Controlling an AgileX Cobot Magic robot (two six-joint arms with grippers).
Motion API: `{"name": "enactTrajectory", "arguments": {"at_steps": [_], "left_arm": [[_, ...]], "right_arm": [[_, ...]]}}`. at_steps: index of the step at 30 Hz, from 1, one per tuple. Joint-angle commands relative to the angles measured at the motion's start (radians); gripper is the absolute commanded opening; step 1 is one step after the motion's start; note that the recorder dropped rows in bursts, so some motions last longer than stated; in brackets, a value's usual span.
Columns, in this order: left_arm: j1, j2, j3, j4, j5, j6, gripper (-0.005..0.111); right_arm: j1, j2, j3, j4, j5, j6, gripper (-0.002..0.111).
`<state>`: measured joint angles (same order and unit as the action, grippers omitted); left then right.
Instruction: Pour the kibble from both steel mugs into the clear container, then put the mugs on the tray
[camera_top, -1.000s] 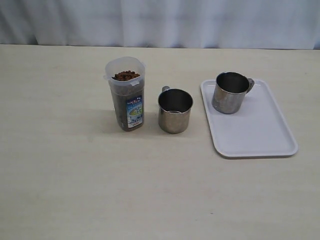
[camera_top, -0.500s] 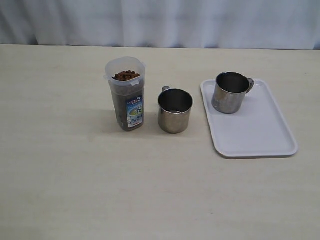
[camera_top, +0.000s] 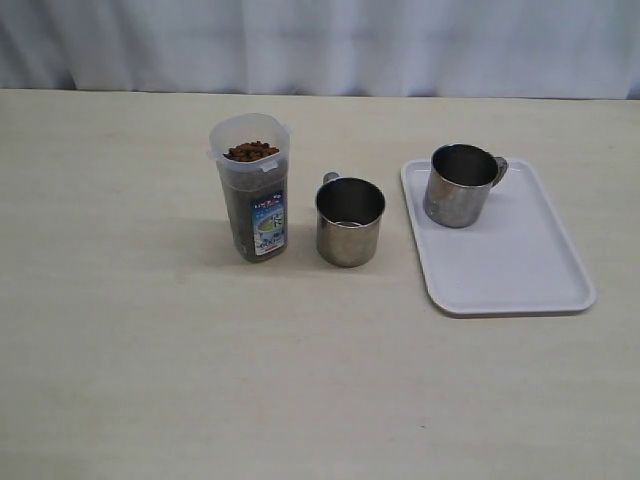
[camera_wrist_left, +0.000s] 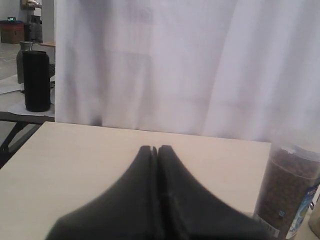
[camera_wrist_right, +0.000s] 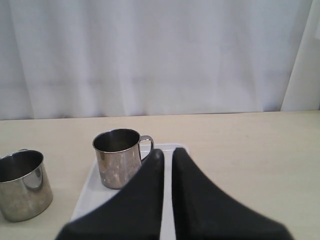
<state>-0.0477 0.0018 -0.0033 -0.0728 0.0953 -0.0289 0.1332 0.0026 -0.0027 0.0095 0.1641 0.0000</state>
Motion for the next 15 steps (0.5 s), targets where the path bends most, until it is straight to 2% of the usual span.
{"name": "enactTrajectory", "arguments": {"at_steps": [1, 9, 15], "left_arm": [[0.003, -0.002, 0.003, 0.009, 0.001, 0.001, 0.0], [0.003, -0.002, 0.003, 0.038, 0.001, 0.029, 0.0], [0.001, -0.002, 0.003, 0.047, 0.102, 0.029, 0.0]], "right_arm": [[-0.002, -0.003, 0.003, 0.007, -0.002, 0.0, 0.005], [-0.002, -0.003, 0.003, 0.007, -0.002, 0.0, 0.005], [-0.002, -0.003, 0.003, 0.007, -0.002, 0.0, 0.005]]}}
